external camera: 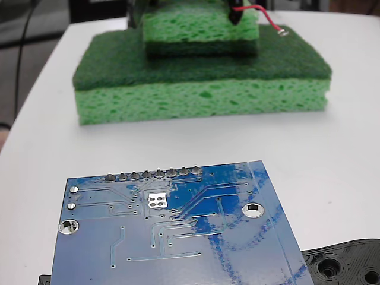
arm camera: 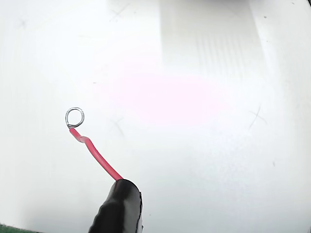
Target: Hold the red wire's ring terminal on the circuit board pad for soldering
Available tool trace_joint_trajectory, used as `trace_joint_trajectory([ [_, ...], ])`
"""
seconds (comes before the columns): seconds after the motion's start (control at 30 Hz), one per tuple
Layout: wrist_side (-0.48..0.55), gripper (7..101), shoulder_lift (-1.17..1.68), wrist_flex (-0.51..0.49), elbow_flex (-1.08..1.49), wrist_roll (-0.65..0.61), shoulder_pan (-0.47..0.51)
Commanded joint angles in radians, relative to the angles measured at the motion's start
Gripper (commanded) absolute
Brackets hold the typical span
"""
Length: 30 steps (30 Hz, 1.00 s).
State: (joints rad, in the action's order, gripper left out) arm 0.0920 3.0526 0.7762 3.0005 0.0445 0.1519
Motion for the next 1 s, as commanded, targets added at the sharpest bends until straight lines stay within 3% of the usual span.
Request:
trace_joint_trajectory([
  [0.03, 0.005, 100.3, 0.002, -0.003, -0.006, 0.006, 0.003],
  [0.6, -0.015, 100.3, -0.061, -0.041, -0.132, 0.049, 0.066],
  [0.77, -0.009, 100.3, -0.287, -0.107, -0.259, 0.028, 0.091],
  [1.0, -0.049, 100.3, -0.699, -0.115, -0.540, -0.011, 0.078],
])
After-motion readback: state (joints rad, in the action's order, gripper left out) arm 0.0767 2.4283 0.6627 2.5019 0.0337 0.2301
